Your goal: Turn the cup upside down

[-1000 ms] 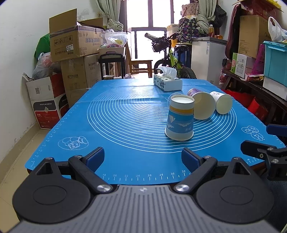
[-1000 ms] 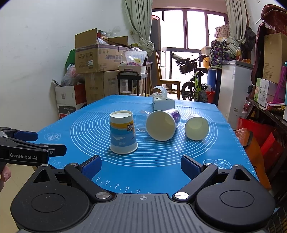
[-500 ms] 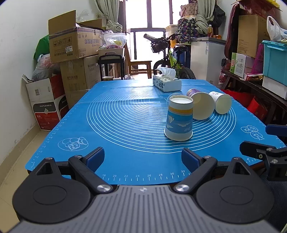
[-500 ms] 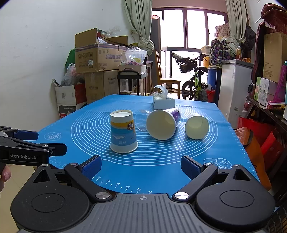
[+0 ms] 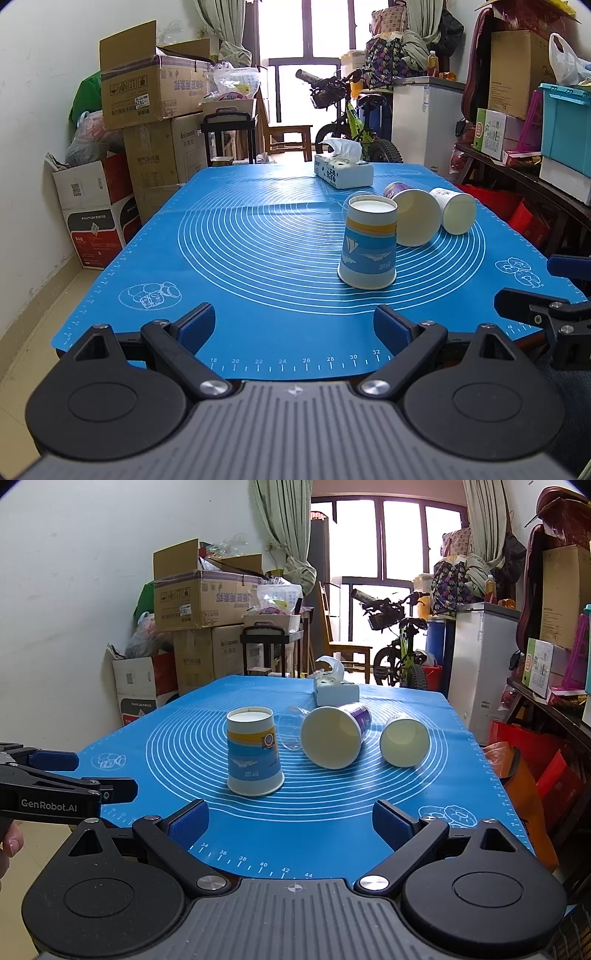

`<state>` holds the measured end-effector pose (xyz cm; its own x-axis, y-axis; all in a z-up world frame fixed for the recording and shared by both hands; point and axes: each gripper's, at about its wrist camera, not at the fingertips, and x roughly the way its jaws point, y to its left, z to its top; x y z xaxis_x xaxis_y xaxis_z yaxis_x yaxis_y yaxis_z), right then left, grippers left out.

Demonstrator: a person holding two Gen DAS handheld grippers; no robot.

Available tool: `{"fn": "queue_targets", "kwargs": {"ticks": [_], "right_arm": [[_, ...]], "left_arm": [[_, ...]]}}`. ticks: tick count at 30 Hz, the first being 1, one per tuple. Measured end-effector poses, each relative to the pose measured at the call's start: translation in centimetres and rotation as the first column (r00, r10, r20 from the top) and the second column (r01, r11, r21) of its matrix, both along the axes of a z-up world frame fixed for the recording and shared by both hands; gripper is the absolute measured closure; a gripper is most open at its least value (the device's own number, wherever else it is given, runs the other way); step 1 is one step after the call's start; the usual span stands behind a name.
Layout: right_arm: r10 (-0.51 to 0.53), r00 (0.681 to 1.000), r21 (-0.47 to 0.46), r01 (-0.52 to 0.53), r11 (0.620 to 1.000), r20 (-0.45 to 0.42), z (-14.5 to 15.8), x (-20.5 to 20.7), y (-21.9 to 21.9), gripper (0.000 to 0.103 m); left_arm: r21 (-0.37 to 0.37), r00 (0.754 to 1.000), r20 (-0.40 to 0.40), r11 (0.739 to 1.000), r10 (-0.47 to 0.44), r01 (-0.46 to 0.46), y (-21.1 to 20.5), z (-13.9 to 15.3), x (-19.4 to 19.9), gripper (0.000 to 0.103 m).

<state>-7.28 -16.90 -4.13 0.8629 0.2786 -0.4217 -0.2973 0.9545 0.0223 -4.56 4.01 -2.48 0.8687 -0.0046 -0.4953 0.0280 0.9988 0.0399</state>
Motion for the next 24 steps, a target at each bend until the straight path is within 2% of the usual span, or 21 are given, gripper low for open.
{"fn": "queue_targets", "kwargs": {"ticks": [24], "right_arm": [[0.002,1.0,0.006,-0.002,1.0,0.001,-0.07,-0.13,-0.16,0.008]], "left_arm": [[0.001,1.0,-0.003,1.0,-0.001,0.001,0.05,-0.06,-0.12,0.011]]}}
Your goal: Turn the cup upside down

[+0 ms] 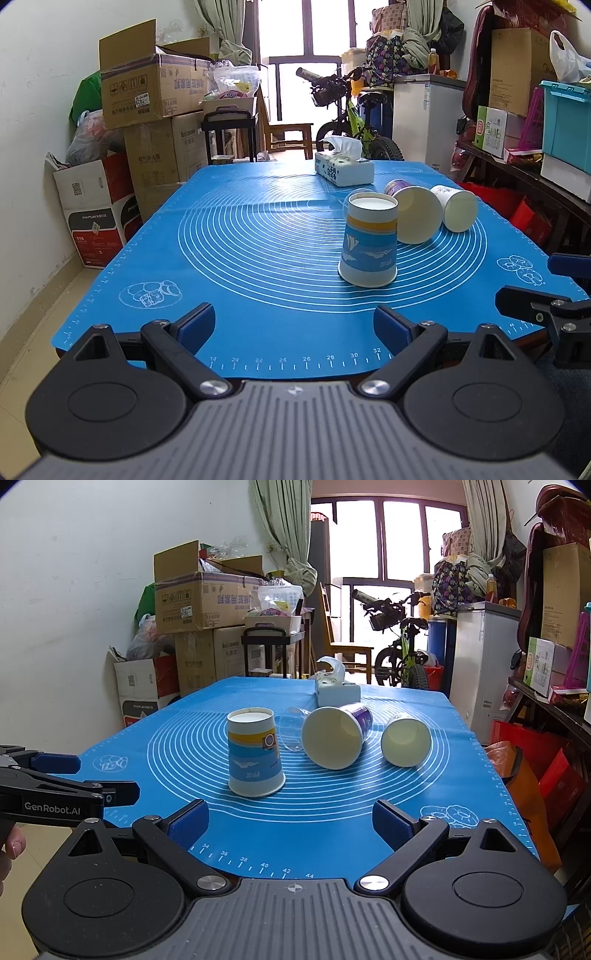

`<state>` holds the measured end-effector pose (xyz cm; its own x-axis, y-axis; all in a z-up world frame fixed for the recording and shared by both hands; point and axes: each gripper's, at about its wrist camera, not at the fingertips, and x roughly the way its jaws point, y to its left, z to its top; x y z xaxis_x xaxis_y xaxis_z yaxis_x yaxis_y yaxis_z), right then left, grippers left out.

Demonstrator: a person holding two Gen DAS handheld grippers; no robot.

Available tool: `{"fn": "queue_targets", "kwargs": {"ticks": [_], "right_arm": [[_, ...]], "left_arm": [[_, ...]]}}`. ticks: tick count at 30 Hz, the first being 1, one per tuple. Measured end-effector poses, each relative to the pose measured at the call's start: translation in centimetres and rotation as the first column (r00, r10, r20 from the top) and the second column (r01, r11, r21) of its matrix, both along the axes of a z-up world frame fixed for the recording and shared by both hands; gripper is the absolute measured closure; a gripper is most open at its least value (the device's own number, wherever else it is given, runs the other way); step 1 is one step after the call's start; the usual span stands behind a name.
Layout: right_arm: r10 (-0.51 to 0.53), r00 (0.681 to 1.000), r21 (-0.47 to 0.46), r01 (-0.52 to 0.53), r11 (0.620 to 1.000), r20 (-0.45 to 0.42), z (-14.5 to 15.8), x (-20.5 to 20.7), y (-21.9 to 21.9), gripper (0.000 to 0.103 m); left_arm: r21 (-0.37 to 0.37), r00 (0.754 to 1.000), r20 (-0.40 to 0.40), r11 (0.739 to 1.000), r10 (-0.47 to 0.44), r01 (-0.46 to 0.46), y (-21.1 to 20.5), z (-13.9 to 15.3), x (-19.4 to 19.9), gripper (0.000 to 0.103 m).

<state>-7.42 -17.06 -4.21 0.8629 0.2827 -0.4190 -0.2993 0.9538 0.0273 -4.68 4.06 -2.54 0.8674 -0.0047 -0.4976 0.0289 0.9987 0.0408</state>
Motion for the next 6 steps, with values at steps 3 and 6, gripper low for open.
{"fn": "queue_targets", "kwargs": {"ticks": [3,6], "right_arm": [[0.001,1.0,-0.001,-0.001,1.0,0.0,-0.03,-0.03,-0.01,0.008],[-0.001,1.0,-0.001,0.001,1.0,0.0,0.03,0.0,-0.02,0.008]], "left_arm": [[0.0,1.0,-0.001,1.0,0.0,0.0,-0.01,-0.02,0.01,0.011],[-0.005,1.0,-0.002,1.0,0.01,-0.01,0.04,-0.15,0.09,0.011]]}}
